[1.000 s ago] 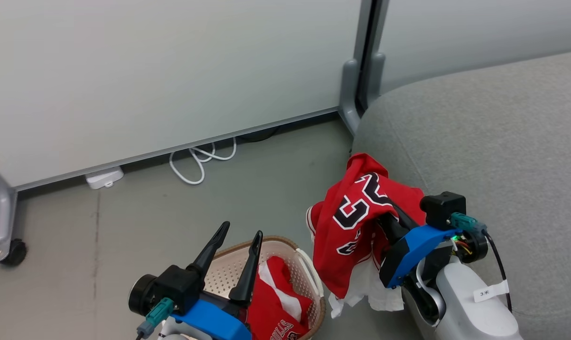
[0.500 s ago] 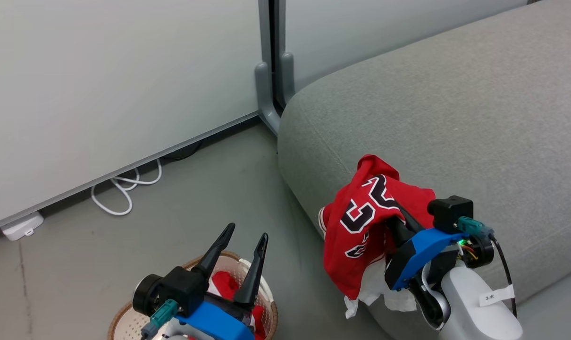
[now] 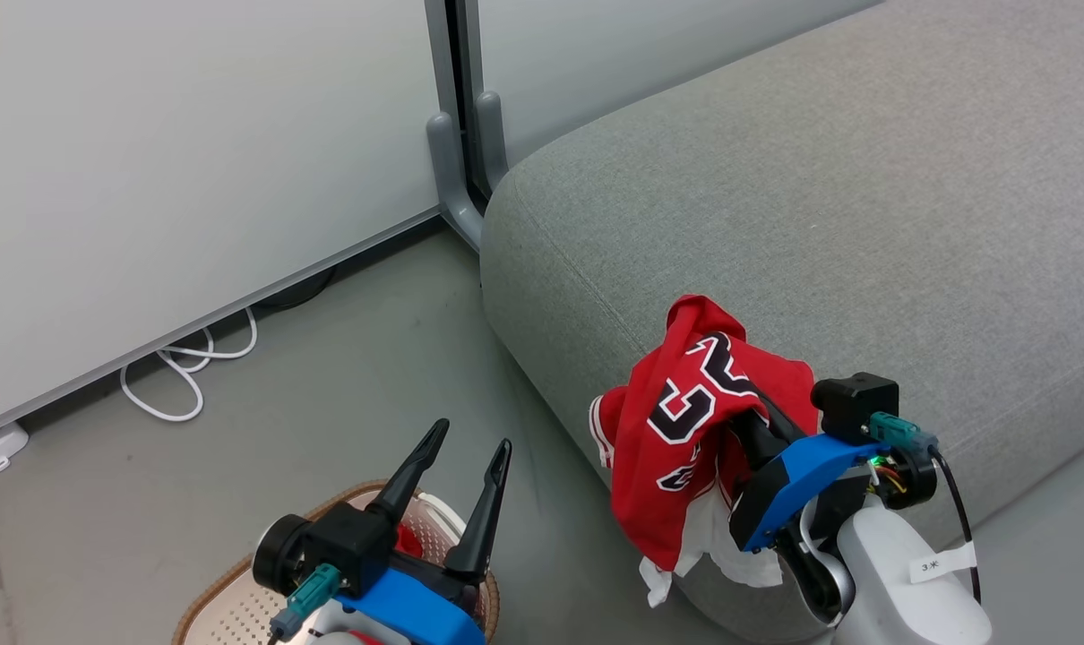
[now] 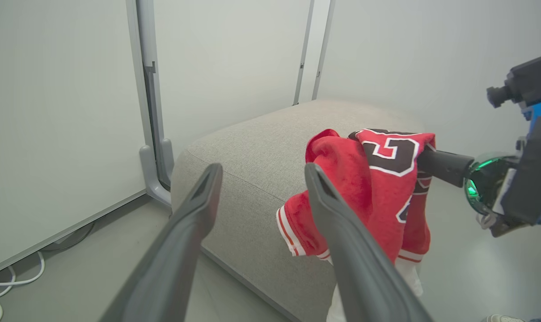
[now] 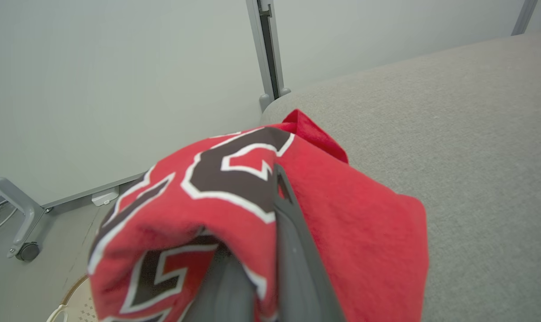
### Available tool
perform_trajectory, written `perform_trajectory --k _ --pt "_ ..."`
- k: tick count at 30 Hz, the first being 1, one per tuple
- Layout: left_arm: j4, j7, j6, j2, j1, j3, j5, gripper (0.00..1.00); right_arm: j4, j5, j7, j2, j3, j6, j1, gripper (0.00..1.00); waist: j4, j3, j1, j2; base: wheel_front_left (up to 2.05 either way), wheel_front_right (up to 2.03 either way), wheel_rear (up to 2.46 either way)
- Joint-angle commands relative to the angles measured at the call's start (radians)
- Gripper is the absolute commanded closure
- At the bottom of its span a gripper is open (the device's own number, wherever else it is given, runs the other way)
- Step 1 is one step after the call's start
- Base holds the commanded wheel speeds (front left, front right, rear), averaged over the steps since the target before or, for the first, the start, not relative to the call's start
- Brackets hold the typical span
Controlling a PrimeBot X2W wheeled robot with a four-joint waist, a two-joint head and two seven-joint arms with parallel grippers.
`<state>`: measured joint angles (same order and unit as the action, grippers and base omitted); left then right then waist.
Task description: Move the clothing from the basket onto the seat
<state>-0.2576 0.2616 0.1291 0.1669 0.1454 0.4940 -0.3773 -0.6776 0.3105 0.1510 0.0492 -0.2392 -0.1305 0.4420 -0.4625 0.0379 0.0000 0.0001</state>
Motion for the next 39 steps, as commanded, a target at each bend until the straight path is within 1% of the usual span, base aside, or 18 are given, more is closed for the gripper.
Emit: perform_trajectory --k 1,8,12,15,18,24,28,33,39 --pt "0.001 0.005 0.002 0.007 0.014 0.000 0.004 0.00 0.005 0.009 0.003 0.002 0.000 0.000 -0.014 1.00 0.000 0.002 0.0000 -0.0001 0.00 0.00 0.00" --pt "0.006 0.005 0.002 0.013 0.027 0.004 0.005 0.00 0.004 0.020 -0.011 0.002 0.000 0.000 0.014 1.00 0.013 0.028 0.0000 -0.0001 0.00 0.00 0.00" --pt "0.018 0.005 0.002 0.028 0.051 0.005 0.013 0.00 -0.006 -0.023 -0.052 0.002 0.058 0.000 0.110 1.00 0.029 0.079 0.0000 -0.0001 0.00 0.00 0.00" --pt "0.027 0.005 0.002 0.045 0.082 0.015 0.022 0.00 -0.007 -0.055 -0.086 0.013 0.134 0.000 0.206 1.00 0.047 0.133 0.0000 -0.0001 0.00 0.00 0.00" --pt "0.037 0.005 0.002 0.059 0.122 0.024 0.025 0.00 0.001 -0.068 -0.117 0.047 0.213 0.000 0.309 1.00 0.074 0.194 0.0000 -0.0001 0.00 0.00 0.00" --pt "0.064 0.005 0.002 0.083 0.216 0.063 0.037 0.00 0.008 -0.083 -0.183 0.145 0.375 0.000 0.494 1.00 0.129 0.327 0.0000 -0.0001 0.00 0.00 0.00" --pt "0.093 0.005 0.002 0.104 0.270 0.054 0.049 0.00 0.017 -0.096 -0.190 0.209 0.490 0.000 0.599 1.00 0.154 0.429 0.0000 -0.0001 0.00 0.00 0.00" --pt "0.146 0.005 0.002 0.126 0.326 0.042 0.079 0.00 0.022 -0.122 -0.171 0.274 0.616 0.000 0.650 1.00 0.184 0.548 0.0000 -0.0001 0.00 0.00 0.00" --pt "0.196 0.005 0.000 0.143 0.349 0.007 0.103 0.00 -0.056 -0.107 -0.125 0.292 0.737 0.000 0.625 1.00 0.197 0.643 0.0000 -0.0001 0.00 0.00 0.00"
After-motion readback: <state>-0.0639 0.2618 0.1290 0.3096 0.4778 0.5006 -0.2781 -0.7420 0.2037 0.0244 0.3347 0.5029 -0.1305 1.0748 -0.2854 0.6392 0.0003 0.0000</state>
